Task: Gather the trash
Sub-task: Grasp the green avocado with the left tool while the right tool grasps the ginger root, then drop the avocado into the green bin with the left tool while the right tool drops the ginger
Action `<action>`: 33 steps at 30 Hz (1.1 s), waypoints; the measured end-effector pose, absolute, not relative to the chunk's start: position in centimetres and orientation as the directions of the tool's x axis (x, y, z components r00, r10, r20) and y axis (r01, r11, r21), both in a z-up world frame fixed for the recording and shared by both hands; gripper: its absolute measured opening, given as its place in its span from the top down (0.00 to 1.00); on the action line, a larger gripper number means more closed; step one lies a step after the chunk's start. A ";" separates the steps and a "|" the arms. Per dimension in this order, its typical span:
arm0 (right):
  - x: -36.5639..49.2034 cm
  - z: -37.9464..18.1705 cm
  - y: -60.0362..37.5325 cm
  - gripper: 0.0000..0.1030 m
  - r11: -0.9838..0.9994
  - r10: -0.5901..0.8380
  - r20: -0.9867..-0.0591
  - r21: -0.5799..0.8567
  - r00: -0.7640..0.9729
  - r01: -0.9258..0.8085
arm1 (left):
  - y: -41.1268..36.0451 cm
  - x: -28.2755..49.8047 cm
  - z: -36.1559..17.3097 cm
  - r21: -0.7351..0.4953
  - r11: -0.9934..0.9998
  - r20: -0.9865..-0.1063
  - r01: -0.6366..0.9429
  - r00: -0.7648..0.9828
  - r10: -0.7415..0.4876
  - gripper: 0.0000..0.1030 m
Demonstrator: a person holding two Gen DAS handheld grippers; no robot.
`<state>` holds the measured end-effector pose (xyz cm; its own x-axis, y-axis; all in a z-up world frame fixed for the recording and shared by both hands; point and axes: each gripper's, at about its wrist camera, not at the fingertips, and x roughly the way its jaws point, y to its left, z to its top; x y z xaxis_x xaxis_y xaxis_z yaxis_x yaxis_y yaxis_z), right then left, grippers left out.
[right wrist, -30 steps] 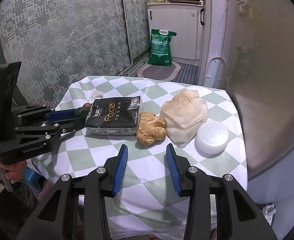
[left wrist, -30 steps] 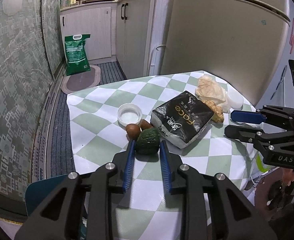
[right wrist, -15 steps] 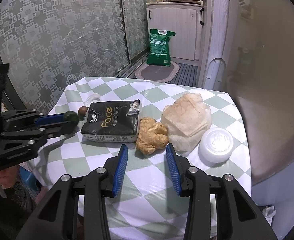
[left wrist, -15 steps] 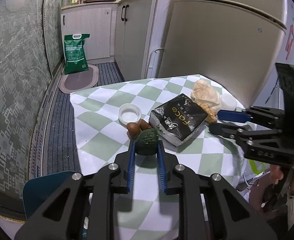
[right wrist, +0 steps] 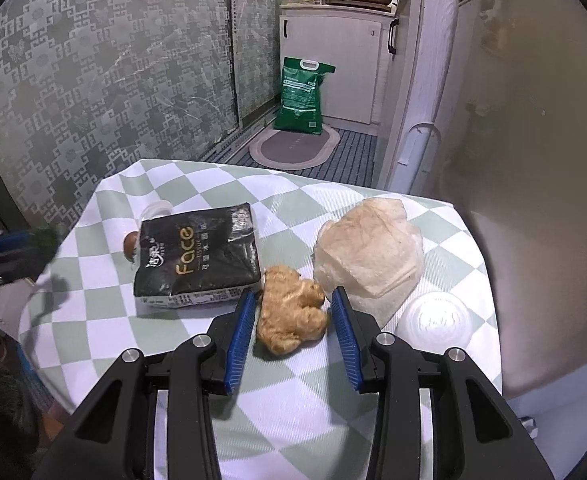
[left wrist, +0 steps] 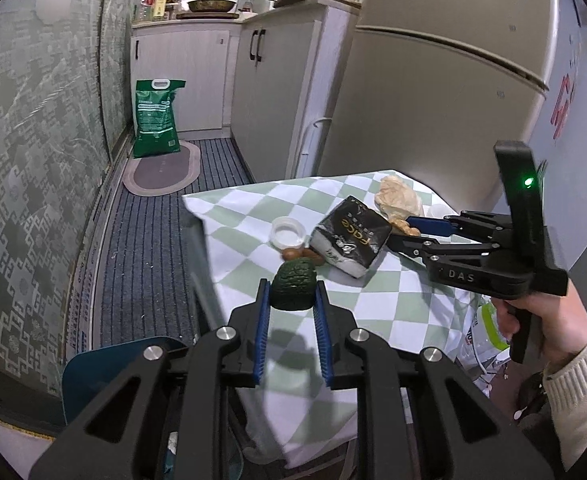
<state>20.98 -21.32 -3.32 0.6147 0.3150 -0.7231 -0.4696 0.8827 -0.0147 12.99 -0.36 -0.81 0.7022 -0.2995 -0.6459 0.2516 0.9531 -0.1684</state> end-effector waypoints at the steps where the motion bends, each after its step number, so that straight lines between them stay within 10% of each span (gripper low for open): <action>1: 21.0 -3.3 -21.2 0.61 0.884 0.308 -0.724 -0.023 0.617 -0.467 | 0.2 12.7 -0.6 -0.171 0.954 -0.642 0.247 0.706 -0.298 0.78; 33: 16.4 5.8 -8.0 0.69 0.790 0.468 -0.626 -0.019 0.623 -0.613 | 15.6 8.7 -7.9 -0.175 0.984 -0.766 0.018 0.625 -0.148 0.78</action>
<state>16.44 -8.00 5.78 0.6233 0.4684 -0.6262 -0.6130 0.7899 -0.0193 8.72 15.58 -7.94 0.6253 -0.1476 -0.7663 0.0175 0.9844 -0.1753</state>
